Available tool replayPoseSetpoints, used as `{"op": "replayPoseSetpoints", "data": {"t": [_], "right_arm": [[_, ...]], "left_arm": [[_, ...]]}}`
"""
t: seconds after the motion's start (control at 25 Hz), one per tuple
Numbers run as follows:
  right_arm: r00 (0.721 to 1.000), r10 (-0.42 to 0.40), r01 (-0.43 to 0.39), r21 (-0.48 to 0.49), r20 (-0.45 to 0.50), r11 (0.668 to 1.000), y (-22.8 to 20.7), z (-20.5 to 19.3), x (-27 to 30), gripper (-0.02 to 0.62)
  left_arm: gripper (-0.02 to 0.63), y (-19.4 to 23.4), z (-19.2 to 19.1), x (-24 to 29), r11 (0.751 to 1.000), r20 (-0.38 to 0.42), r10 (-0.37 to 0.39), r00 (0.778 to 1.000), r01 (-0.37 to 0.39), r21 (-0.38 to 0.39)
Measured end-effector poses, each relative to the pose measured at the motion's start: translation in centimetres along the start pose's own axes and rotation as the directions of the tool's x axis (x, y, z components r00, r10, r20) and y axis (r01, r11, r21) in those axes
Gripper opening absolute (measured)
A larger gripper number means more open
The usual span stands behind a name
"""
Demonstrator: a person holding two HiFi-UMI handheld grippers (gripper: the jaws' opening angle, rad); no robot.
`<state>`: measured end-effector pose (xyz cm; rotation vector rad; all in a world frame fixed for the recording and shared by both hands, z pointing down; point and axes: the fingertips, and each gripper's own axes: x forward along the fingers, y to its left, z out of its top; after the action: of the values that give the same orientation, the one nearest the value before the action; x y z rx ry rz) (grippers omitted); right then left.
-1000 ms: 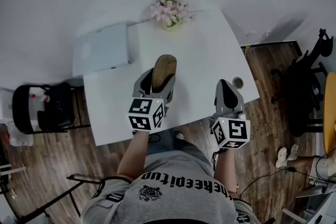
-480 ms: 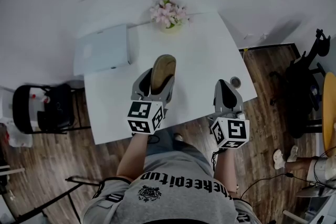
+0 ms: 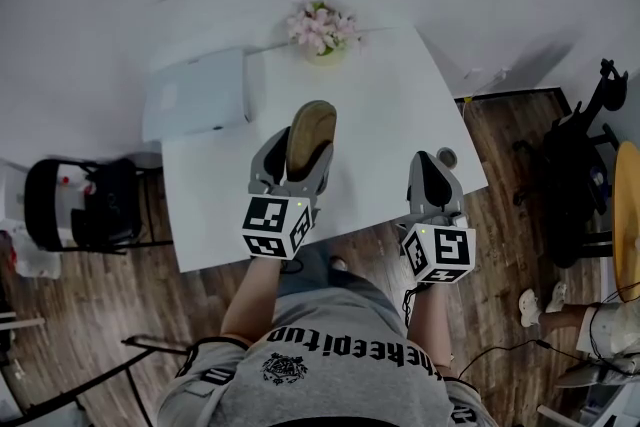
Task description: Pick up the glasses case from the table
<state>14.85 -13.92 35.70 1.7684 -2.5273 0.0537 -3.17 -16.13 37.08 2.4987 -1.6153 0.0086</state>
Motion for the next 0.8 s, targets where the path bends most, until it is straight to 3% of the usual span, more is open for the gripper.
{"op": "replayPoseSetpoints", "data": {"t": [0.8], "right_arm": [[1.000,0.008,-0.008,-0.007,0.016,1.000,-0.1,0.6,-0.1,0.003]], "left_arm": [[0.305,-0.4,3.1,-1.5,0.996,0.144,0.022,0.989,-0.035,0.088]]}}
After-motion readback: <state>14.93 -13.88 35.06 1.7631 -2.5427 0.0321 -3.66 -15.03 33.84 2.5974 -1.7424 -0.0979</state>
